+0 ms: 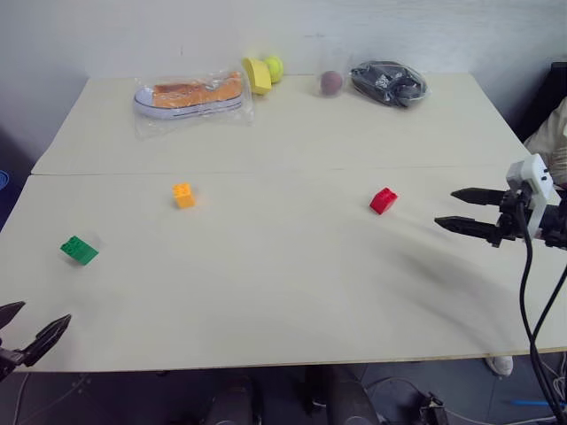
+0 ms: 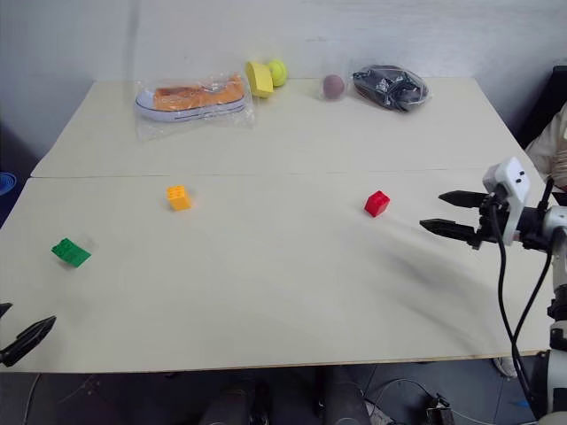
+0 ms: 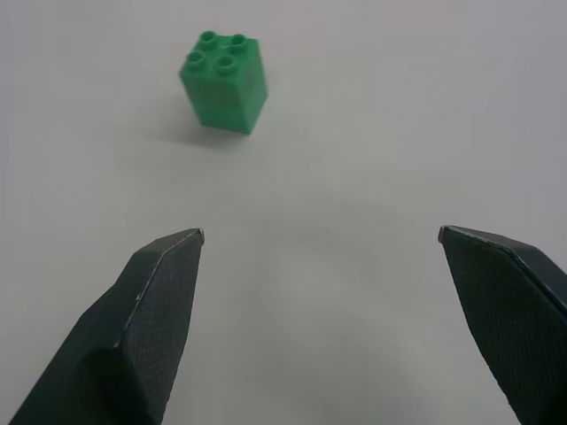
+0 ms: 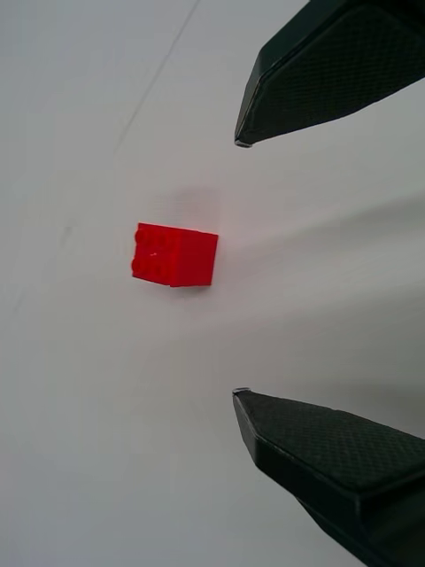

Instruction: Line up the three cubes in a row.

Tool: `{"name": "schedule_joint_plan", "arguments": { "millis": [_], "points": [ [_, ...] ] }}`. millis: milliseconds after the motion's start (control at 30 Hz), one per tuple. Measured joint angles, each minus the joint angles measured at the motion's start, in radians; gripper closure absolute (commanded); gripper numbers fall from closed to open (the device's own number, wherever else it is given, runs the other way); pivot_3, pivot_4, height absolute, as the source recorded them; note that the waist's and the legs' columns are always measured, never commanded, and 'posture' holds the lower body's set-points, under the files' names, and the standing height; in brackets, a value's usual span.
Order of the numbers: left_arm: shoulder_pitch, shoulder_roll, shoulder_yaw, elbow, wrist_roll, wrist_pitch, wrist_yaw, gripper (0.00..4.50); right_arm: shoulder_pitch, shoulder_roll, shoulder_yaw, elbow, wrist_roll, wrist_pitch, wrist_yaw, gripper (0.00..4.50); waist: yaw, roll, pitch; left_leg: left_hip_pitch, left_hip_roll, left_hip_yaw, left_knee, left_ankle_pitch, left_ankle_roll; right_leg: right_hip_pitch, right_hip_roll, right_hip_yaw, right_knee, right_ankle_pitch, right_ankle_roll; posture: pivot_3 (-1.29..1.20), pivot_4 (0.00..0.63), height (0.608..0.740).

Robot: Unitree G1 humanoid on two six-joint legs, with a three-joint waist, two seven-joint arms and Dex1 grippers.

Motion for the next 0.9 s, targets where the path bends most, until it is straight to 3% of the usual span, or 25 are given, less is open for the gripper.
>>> {"name": "schedule_joint_plan", "arguments": {
  "millis": [133,267,400,667,867,900],
  "points": [
    [-0.086,0.076,-0.057,-0.126,-0.082,0.082,-0.007,0.02,-0.010,0.054,0.012,-0.069,-0.004,0.033,-0.092,0.00,-0.002,0.000,0.000,0.000,0.000,0.000,0.000,0.000,0.000,0.000,0.000,0.000,0.001,0.000,0.000,0.00,0.150,0.740],
    [-0.221,0.208,-0.208,-0.250,-0.189,0.176,-0.062,0.02,-0.058,0.168,0.037,-0.085,-0.037,0.044,-0.244,0.00,-0.006,0.000,0.000,0.000,0.000,0.001,0.000,0.001,-0.001,-0.001,0.000,0.001,0.003,0.000,0.000,0.00,0.150,0.740],
    [-0.340,0.278,-0.293,-0.286,-0.266,0.226,-0.103,0.02,-0.089,0.232,0.063,-0.044,-0.068,0.034,-0.319,0.00,-0.006,0.002,0.001,0.000,0.000,0.003,0.000,0.003,-0.001,-0.001,0.003,0.002,0.005,0.000,0.000,0.00,0.150,0.740],
    [-0.607,0.298,-0.479,-0.275,-0.307,0.268,-0.118,0.02,-0.178,0.318,0.098,0.170,-0.162,-0.047,-0.431,0.00,-0.004,0.002,0.001,0.000,0.000,0.004,0.001,0.003,-0.001,-0.001,0.006,0.005,0.007,0.000,0.000,0.00,0.150,0.740],
    [-0.708,0.300,-0.548,-0.254,-0.308,0.284,-0.138,0.02,-0.186,0.347,0.109,0.245,-0.175,-0.063,-0.399,0.00,-0.004,0.002,0.001,0.000,0.002,0.004,0.001,0.004,-0.001,-0.001,0.009,0.006,0.007,0.000,0.000,0.00,0.150,0.740],
    [-0.717,0.300,-0.556,-0.248,-0.306,0.284,-0.142,0.00,-0.189,0.351,0.110,0.260,-0.178,-0.072,-0.403,0.39,-0.005,0.002,0.001,0.000,0.002,0.004,0.001,0.004,-0.002,-0.001,0.009,0.006,0.007,0.000,0.000,0.00,0.150,0.740]
  ]
}}
